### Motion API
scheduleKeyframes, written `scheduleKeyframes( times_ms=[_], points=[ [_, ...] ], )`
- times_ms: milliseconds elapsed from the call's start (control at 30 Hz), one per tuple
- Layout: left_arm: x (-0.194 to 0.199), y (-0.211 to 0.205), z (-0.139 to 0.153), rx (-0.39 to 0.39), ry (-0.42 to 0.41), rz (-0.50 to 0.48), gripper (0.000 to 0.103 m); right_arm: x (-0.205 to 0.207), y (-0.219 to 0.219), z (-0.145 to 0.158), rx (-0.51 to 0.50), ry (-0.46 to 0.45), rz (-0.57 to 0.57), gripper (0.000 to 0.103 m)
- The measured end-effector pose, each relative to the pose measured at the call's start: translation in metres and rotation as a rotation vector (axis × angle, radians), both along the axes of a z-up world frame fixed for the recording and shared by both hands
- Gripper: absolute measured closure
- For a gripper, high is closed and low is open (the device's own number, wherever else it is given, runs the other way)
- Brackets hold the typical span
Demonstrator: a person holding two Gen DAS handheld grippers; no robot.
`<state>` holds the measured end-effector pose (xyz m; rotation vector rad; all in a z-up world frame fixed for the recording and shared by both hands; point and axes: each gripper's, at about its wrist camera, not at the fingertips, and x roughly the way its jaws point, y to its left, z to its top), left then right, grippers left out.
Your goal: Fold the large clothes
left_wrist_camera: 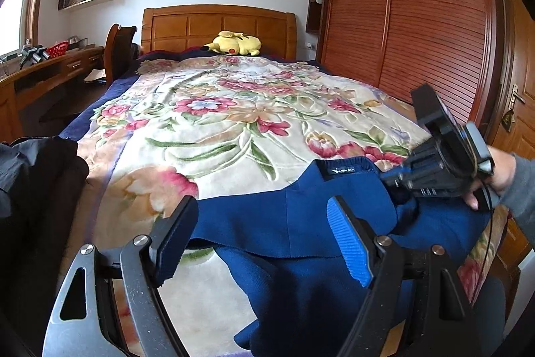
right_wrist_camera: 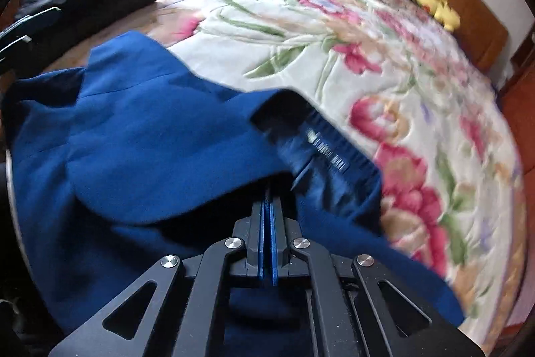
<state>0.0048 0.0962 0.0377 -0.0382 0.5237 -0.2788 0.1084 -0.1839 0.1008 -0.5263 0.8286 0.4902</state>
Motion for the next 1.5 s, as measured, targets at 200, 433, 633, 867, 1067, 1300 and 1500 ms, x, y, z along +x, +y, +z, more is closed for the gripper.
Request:
scheduleKeyframes(
  times_ms=[200, 433, 633, 867, 1067, 1300, 1500],
  points=[
    [0.003, 0.000, -0.003, 0.002, 0.007, -0.001, 0.023, 0.046, 0.017, 0.024, -0.039, -0.131, -0.056, 0.101],
    [0.007, -0.004, -0.010, 0.020, 0.030, -0.009, 0.023, 0.109, 0.023, 0.007, -0.077, -0.181, -0.200, 0.101],
    [0.008, -0.009, -0.014, 0.032, 0.042, -0.019, 0.023, 0.121, 0.025, 0.005, -0.041, -0.270, -0.271, 0.082],
    [0.005, -0.017, -0.012, 0.040, 0.038, -0.039, 0.023, 0.086, -0.010, 0.027, 0.053, -0.259, -0.243, 0.043],
    [0.003, -0.020, -0.011, 0.042, 0.036, -0.046, 0.023, 0.059, -0.087, 0.021, 0.027, -0.228, -0.338, 0.043],
    [0.005, -0.025, -0.009, 0.041, 0.032, -0.052, 0.023, 0.062, -0.203, -0.049, 0.104, -0.010, -0.587, 0.043],
    [0.006, -0.035, -0.013, 0.059, 0.041, -0.061, 0.023, 0.067, -0.240, -0.096, 0.244, 0.109, -0.617, 0.045]
  ],
)
